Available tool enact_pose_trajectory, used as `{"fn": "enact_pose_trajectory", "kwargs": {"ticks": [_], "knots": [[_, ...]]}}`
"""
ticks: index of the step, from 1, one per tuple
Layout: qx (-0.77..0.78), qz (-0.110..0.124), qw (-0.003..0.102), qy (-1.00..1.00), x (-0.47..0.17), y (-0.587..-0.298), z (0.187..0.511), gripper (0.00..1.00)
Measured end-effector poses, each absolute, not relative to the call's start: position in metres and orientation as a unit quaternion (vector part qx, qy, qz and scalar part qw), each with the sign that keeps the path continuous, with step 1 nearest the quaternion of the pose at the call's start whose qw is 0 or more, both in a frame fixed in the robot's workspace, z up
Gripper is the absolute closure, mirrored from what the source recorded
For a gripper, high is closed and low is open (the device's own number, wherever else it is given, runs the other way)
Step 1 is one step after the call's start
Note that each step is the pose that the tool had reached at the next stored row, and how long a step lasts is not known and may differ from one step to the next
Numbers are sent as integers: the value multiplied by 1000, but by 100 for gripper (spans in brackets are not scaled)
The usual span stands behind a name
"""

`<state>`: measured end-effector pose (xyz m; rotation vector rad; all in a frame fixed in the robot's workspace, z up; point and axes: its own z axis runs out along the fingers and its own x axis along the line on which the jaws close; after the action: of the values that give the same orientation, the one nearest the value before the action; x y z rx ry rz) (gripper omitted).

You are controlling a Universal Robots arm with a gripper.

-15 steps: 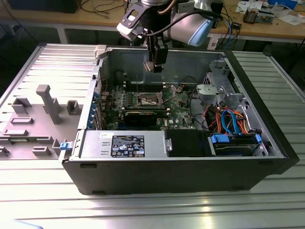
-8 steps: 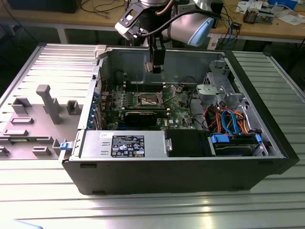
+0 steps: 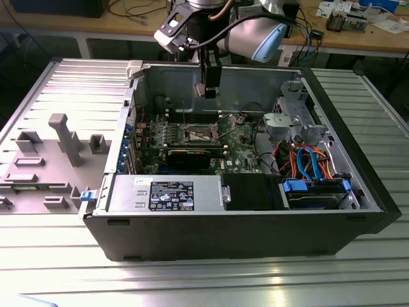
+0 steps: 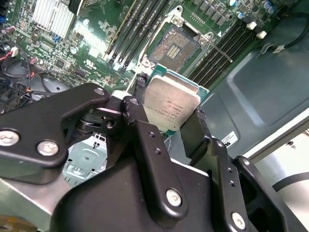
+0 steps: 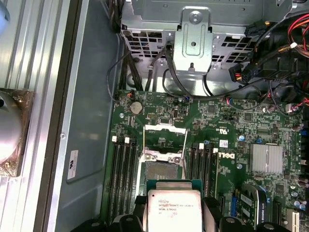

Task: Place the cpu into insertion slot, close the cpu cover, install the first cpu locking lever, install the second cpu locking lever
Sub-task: 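Place the cpu into insertion slot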

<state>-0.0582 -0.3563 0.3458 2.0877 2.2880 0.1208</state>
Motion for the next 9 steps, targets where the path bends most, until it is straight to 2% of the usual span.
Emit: {"fn": "enact_pose_trajectory", "kwargs": {"ticks": [9], "knots": [[686, 39, 22, 726, -58, -356, 343, 46]]}}
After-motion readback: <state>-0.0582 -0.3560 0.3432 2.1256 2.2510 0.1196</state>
